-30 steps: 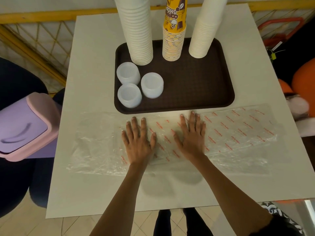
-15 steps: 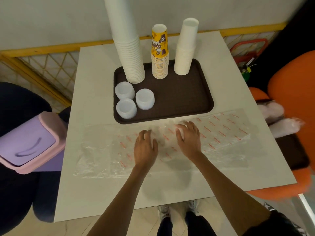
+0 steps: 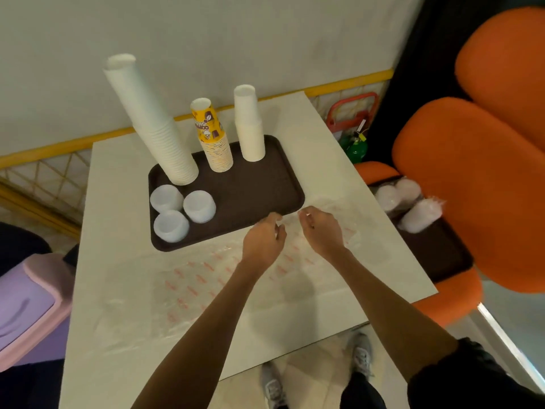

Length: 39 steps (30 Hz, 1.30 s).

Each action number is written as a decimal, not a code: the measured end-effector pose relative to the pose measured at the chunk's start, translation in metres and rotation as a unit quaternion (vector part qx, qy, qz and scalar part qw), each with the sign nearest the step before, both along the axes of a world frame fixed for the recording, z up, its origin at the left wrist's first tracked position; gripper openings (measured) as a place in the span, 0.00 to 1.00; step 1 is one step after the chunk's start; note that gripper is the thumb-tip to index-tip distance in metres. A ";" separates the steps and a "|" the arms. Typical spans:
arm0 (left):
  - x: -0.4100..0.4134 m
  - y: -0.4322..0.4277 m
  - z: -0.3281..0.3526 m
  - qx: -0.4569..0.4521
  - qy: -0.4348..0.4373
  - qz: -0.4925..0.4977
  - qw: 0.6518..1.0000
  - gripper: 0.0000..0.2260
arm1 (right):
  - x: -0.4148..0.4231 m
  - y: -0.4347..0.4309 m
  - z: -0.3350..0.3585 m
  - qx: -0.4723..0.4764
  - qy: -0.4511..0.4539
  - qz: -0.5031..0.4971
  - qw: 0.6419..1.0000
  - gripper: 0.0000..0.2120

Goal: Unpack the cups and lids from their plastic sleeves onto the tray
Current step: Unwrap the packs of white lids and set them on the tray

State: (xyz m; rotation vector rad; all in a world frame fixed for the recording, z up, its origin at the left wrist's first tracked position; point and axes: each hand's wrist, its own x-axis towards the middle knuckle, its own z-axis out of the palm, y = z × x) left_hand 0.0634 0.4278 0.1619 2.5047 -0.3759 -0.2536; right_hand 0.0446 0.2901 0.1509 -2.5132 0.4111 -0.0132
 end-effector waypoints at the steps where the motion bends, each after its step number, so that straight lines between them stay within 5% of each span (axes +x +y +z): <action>1: 0.003 -0.017 0.004 -0.003 0.000 -0.003 1.000 0.13 | 0.002 -0.017 0.003 0.002 0.002 -0.010 1.000 0.20; 13: 0.020 -0.250 -0.017 -0.031 0.030 -0.039 0.998 0.15 | 0.009 -0.258 -0.001 0.096 -0.002 -0.125 0.988 0.14; 20: 0.019 -0.370 -0.069 -0.054 0.068 -0.089 0.992 0.14 | -0.006 -0.389 -0.048 0.180 -0.040 -0.274 0.944 0.12; 24: 0.028 -0.417 -0.118 -0.026 0.106 -0.135 0.985 0.22 | -0.008 -0.443 -0.093 0.217 -0.010 -0.316 0.924 0.13; 32: 0.047 -0.482 -0.194 0.001 0.135 -0.136 0.981 0.35 | -0.001 -0.483 -0.189 0.397 0.011 -0.358 0.845 0.21; 36: 0.058 -0.506 -0.227 0.024 0.176 -0.123 0.976 0.39 | 0.002 -0.492 -0.248 0.416 0.073 -0.297 0.857 0.31; 39: 0.061 -0.523 -0.247 0.032 0.167 -0.132 0.977 0.41 | 0.010 -0.490 -0.242 0.433 0.095 -0.280 0.851 0.23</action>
